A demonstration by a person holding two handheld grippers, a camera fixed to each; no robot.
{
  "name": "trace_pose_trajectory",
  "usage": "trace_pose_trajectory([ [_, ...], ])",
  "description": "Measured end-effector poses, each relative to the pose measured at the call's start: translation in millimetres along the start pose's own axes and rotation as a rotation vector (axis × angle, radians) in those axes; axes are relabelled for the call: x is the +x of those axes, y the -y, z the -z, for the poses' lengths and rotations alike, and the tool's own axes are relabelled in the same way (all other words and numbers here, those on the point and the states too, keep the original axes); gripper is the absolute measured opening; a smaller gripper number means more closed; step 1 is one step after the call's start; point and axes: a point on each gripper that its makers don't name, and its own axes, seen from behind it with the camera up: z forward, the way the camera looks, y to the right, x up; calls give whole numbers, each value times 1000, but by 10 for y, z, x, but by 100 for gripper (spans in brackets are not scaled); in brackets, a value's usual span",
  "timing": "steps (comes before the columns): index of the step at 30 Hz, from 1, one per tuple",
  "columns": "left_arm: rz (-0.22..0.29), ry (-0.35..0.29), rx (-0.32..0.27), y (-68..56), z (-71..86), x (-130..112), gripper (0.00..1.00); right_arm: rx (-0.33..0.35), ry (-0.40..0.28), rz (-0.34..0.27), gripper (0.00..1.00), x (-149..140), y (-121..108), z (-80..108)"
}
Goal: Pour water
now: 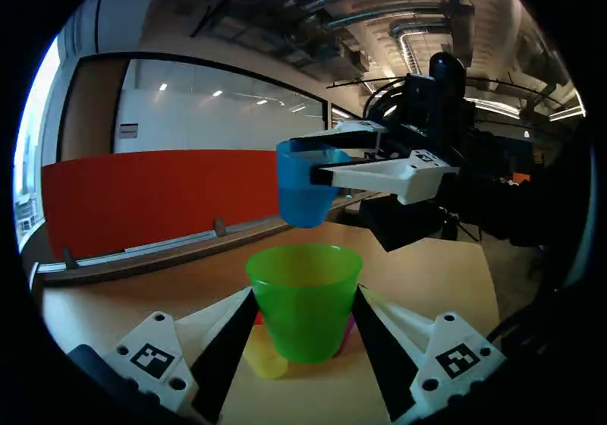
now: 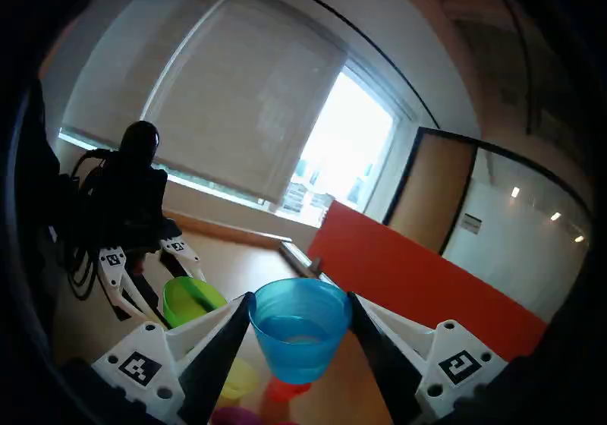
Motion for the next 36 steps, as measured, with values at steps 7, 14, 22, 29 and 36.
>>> trace_pose_trajectory([
  [7, -1, -1, -2, -23, -5, 0, 82, -1, -5, 57, 91, 62, 5, -23],
  [14, -1, -2, -5, -35, -6, 0, 82, -3, -10, 111, 91, 123, 16, -44],
  [22, 0, -4, -9, -42, -16, -1, 82, -3, -3, 187, 91, 166, 20, -87],
  [29, -2, -5, -12, -58, -21, 2, 82, -5, 2, 256, 91, 204, 12, -138],
  [36, -1, -6, -17, -70, -21, 8, 82, -3, 9, 298, 91, 209, -3, -165],
])
